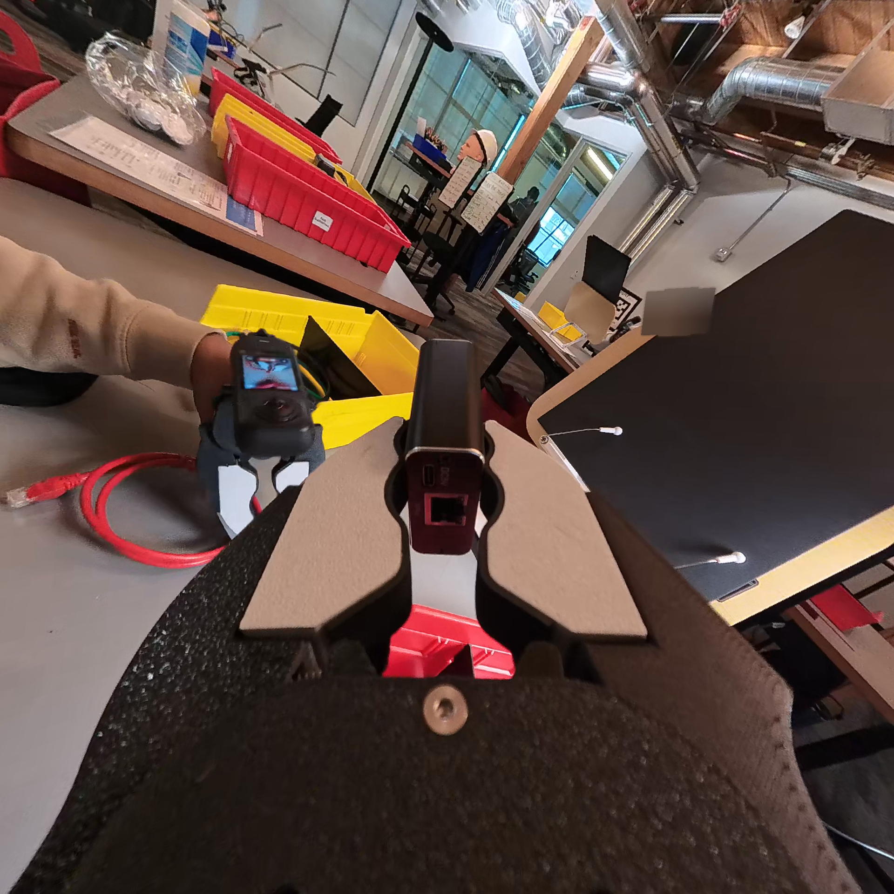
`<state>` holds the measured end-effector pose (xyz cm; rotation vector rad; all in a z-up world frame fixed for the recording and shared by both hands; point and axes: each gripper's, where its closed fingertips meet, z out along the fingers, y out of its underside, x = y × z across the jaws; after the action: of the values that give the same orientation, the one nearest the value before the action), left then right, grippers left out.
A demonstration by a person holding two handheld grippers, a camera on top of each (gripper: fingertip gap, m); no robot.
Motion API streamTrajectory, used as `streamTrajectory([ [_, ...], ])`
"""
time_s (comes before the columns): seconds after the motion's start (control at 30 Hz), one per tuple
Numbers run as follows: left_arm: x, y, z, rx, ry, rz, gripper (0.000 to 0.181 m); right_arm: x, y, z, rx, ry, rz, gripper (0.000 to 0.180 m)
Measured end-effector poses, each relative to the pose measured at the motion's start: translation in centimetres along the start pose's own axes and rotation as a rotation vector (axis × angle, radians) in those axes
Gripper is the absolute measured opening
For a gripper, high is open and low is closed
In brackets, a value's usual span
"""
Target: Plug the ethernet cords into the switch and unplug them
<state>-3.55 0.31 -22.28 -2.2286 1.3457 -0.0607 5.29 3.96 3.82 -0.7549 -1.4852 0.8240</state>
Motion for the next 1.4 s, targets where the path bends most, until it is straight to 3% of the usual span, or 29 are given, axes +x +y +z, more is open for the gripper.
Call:
streamTrajectory([
  [0.03, 0.0, 0.2, 0.2, -0.019, -0.014, 0.019, 0.018, 0.0, 0.0, 0.0, -0.002, 0.000, 0.000, 0.026],
  [0.33, -0.3, 0.7, 0.4, -0.060, -0.104, 0.040, 0.017, 0.2, 0.3, -0.1, -0.007, 0.006, 0.008, 0.025],
  [0.6, -0.6, 1.1, 0.4, 0.013, -0.054, -0.062, 0.012, -0.4, 1.2, 0.5, -0.018, -0.025, 0.003, 0.025],
  [0.7, 0.0, -0.4, -0.5, 0.149, 0.078, -0.186, 0.012, -1.3, 1.9, 0.7, -0.033, -0.080, -0.022, 0.025],
  [0.83, 2.1, -4.6, -4.9, 0.457, 0.365, -0.301, 0.012, -3.8, 2.6, 0.8, -0.032, -0.239, -0.010, 0.026],
  [0.97, 4.7, -7.8, -9.9, 0.707, 0.689, -0.317, 0.010, -7.2, 2.5, 0.6, -0.010, -0.453, 0.046, 0.025],
  [1.0, 5.3, -8.5, -10.9, 0.767, 0.760, -0.311, 0.000, -8.1, 2.4, 0.4, -0.005, -0.508, 0.067, 0.025],
  [1.1, 6.6, -10.2, -12.4, 0.846, 0.885, -0.295, 0.000, -9.7, 2.1, 0.0, 0.012, -0.621, 0.119, 0.025],
  [1.17, 7.1, -10.2, -11.1, 0.771, 0.843, -0.287, 0.000, -10.0, 2.5, 0.1, -0.003, -0.637, 0.132, 0.025],
  [1.3, 6.2, -9.0, -7.2, 0.556, 0.579, -0.257, 0.000, -9.1, 3.6, 0.1, -0.038, -0.602, 0.150, 0.025],
  [1.4, 7.6, -9.0, -5.1, 0.433, 0.484, -0.147, 0.012, -7.6, 3.6, -0.3, -0.031, -0.546, 0.159, 0.025],
])
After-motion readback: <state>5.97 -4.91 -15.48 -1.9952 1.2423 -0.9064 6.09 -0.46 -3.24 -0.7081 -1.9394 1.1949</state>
